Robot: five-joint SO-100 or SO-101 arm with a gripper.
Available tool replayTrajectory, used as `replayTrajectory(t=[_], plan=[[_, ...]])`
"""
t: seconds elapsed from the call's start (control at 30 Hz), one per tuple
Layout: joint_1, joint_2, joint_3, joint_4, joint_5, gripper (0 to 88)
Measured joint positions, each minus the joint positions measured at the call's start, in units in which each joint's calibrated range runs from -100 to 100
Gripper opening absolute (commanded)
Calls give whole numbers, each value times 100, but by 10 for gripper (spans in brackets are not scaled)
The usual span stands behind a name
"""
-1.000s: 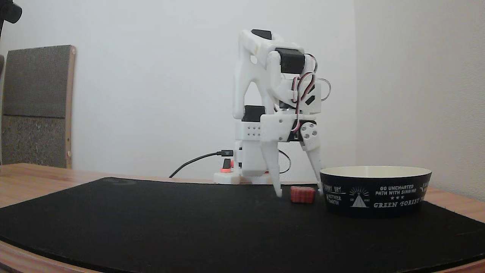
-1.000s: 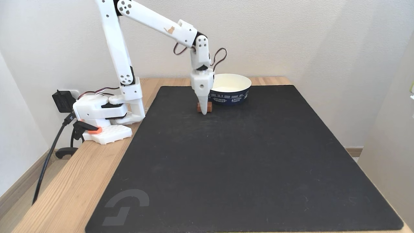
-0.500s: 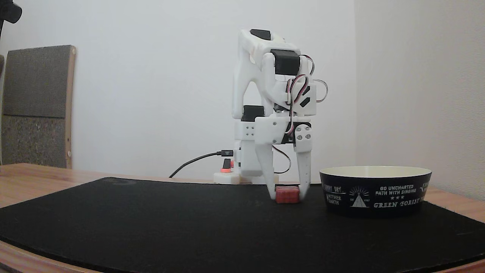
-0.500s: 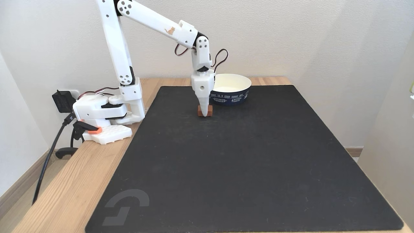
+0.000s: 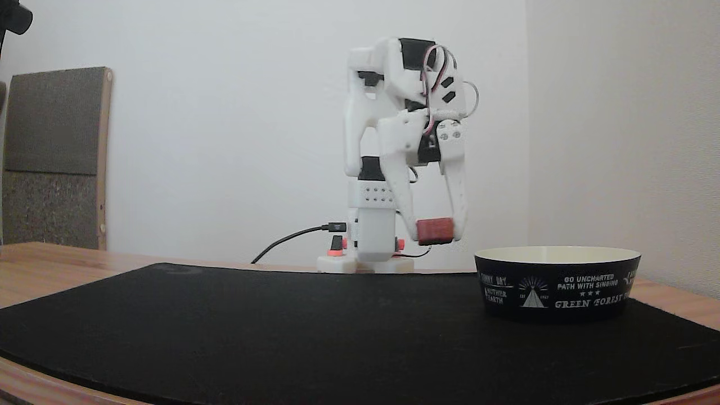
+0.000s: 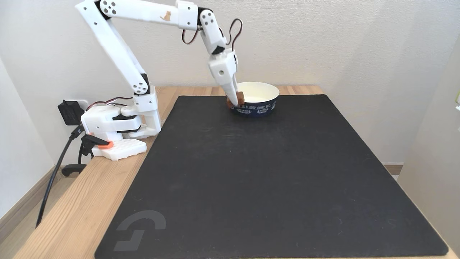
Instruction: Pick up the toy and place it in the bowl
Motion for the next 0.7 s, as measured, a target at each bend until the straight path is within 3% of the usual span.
replayTrajectory(t=[0.2, 0.33, 0.47, 0.5, 0.6, 0.7], plan=[[-333, -250, 0, -287, -21, 23], [-424, -250, 198, -1351, -324, 22], [-541, -125, 642, -3225, -649, 42], [-541, -58, 775, -3546, -777, 65], [-591, 42, 983, -4154, -1143, 244], [-766, 67, 1086, -4196, -1405, 311]])
